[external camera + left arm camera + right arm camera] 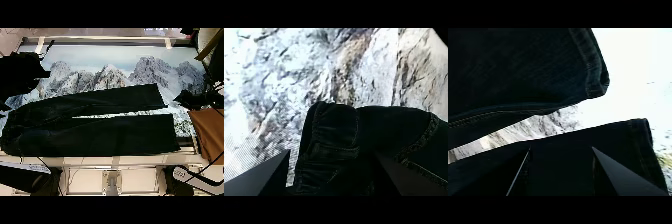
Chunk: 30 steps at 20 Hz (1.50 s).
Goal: Fold the clothes and pants, and hang the long-sleeved shirts on hangers.
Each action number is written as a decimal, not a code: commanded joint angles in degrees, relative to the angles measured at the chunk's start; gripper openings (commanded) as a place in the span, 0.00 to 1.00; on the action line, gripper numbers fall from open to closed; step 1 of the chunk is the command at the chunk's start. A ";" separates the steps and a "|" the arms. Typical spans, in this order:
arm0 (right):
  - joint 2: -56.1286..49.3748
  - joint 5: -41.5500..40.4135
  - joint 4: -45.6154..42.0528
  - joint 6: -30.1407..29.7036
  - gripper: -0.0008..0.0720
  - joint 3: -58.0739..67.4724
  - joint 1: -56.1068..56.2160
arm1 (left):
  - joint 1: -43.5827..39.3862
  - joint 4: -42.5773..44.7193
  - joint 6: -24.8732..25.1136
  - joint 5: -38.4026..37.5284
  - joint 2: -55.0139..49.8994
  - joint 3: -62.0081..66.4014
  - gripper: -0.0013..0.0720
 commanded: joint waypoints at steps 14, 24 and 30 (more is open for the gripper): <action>-3.37 -8.96 -1.88 5.03 0.46 0.44 0.09 | -4.76 -13.14 4.11 -6.54 -4.28 9.03 0.07; -25.64 -5.09 -0.59 0.83 0.57 14.47 -0.37 | -8.83 -13.11 -3.52 -4.02 -4.24 9.81 0.07; -35.21 -2.43 7.06 -6.25 0.57 20.92 -0.33 | -11.91 -13.11 -5.09 0.11 -4.24 9.81 0.06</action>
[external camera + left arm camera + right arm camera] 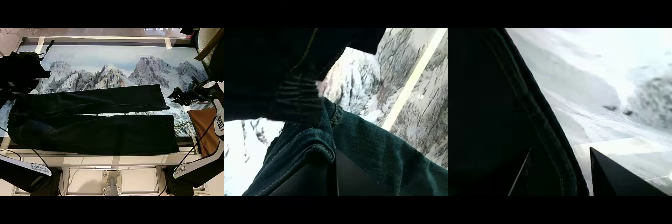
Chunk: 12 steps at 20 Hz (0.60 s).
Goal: Fold the clothes and pants, and hang the long-sleeved shirts on hangers.
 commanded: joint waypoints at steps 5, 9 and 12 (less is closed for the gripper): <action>-8.00 6.05 3.41 -4.48 0.57 6.67 -0.09 | -5.35 0.02 -0.92 7.41 0.00 0.07 0.06; -9.42 9.11 5.79 -7.06 0.56 6.86 -0.09 | -5.75 0.00 -2.10 7.30 0.02 0.07 0.06; -10.62 13.22 8.55 -10.73 0.46 6.86 -0.04 | -6.12 -0.04 -2.23 7.30 0.02 0.07 0.06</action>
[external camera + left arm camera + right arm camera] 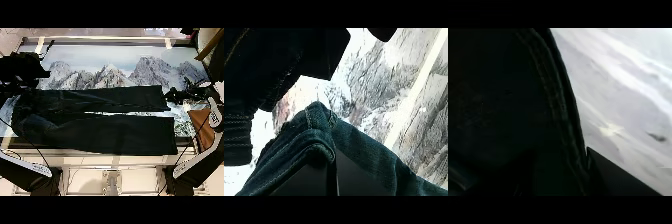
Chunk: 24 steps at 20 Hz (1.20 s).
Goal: Fold the clothes and pants, and hang the long-sleeved shirts on hangers.
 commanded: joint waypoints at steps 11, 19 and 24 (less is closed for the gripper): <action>0.81 10.43 -1.60 -0.81 0.05 16.13 -2.43 | -3.69 0.00 0.48 0.81 0.50 4.11 0.06; 2.38 10.05 -13.49 4.31 0.05 14.25 -2.43 | -3.69 3.93 -3.45 0.26 -0.61 6.25 0.06; 2.38 5.62 -18.29 7.72 0.05 5.97 -2.47 | -3.67 20.92 -13.38 -0.22 -0.63 6.25 0.06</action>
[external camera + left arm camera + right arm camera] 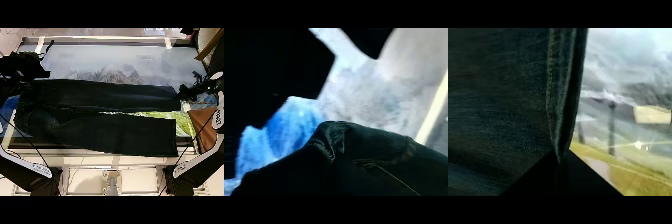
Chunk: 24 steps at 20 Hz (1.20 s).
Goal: Fold the clothes and pants, and hang the long-sleeved shirts on hangers.
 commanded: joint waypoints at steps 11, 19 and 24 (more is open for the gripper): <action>9.16 -7.43 2.45 -0.83 0.36 -8.72 0.72 | 2.38 3.54 -4.15 -0.15 5.16 0.15 0.97; 35.87 -1.99 0.61 -2.67 0.37 -15.52 -5.29 | 22.10 14.08 1.68 -16.22 25.07 -16.02 0.96; 45.53 -3.23 7.80 -3.89 0.39 -27.71 -5.27 | 41.46 -8.68 16.24 -14.97 27.82 -40.33 0.96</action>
